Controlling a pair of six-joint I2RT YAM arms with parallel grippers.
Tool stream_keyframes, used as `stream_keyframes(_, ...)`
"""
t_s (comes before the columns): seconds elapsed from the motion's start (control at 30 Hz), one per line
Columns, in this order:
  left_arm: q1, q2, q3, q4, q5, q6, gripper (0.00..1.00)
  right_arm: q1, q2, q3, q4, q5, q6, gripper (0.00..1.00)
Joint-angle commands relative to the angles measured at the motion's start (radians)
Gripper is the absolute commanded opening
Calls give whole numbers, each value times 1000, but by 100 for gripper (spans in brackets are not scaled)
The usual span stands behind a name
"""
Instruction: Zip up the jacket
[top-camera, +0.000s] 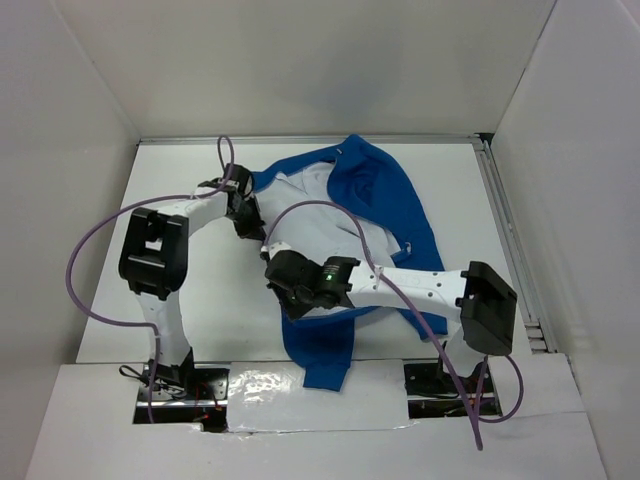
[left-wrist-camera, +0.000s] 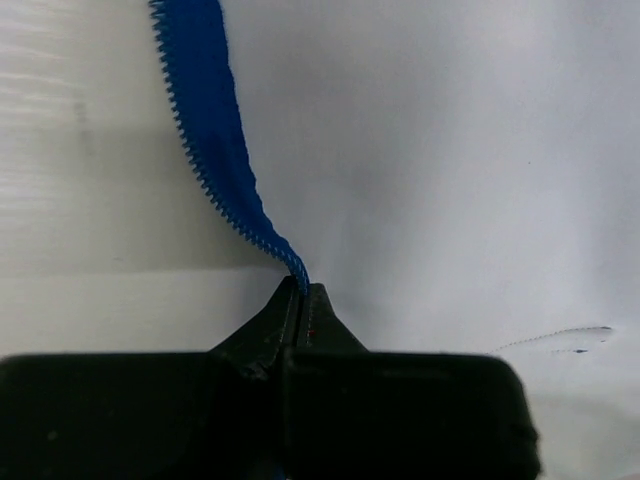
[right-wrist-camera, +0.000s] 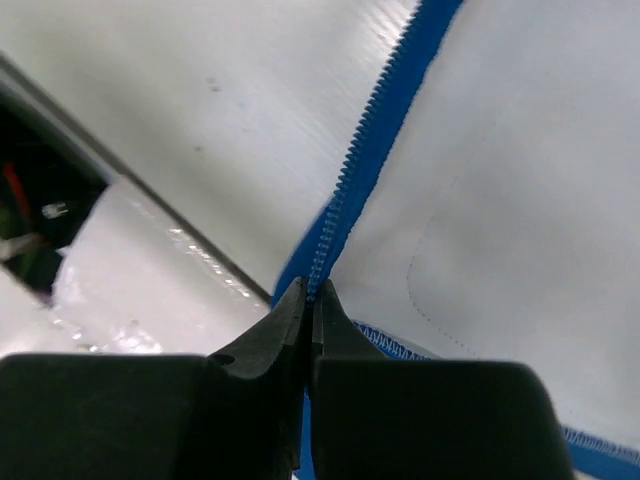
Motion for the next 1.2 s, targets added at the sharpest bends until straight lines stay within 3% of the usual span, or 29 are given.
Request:
stream_keyframes(0.0, 51, -103, 43, -27, -73, 12, 0, -23, -23, 10, 112, -208, -64, 0)
stream_keyframes(0.17, 154, -244, 159, -127, -166, 43, 0, -41, 25, 160, 243, -544, -171, 0)
stream_keyframes(0.37, 254, -336, 395, -160, -111, 79, 0, -57, 43, 354, 447, -837, -134, 0)
stream_keyframes(0.47, 249, -344, 521, -147, -62, 113, 0, -95, -21, 261, 652, -891, -17, 0)
stream_keyframes(0.53, 228, -320, 575, -143, -50, 133, 0, -147, -102, 95, 811, -866, 47, 0)
stream_keyframes(0.6, 135, -278, 621, -138, -51, 153, 0, -194, -192, -104, 952, -829, 167, 0)
stream_keyframes(0.7, 9, -217, 590, -101, -36, 194, 2, -290, -330, -373, 999, -684, 285, 0)
stream_keyframes(0.77, -62, -160, 534, -86, -21, 205, 5, -334, -401, -541, 929, -585, 333, 0)
stream_keyframes(0.83, -169, -119, 489, -65, -27, 237, 17, -360, -499, -635, 877, -486, 370, 0)
stream_keyframes(0.87, -227, -65, 486, -66, -51, 242, 40, -386, -538, -715, 829, -459, 405, 0)
stream_keyframes(0.9, -246, -38, 506, -86, -65, 241, 54, -400, -608, -753, 812, -418, 420, 2)
stream_keyframes(0.93, -264, 17, 523, -103, -79, 239, 67, -406, -639, -801, 782, -386, 437, 12)
stream_keyframes(0.97, -289, 41, 546, -129, -112, 225, 94, -414, -671, -813, 690, -346, 446, 19)
stream_keyframes(1.0, -295, 59, 588, -176, -128, 219, 99, -413, -716, -815, 638, -271, 445, 37)
stream_keyframes(1.03, -303, 78, 598, -190, -134, 218, 99, -408, -733, -803, 525, -228, 436, 48)
stream_keyframes(1.17, -298, 19, 528, -192, -148, 201, 99, -383, -771, -744, 341, -60, 393, 80)
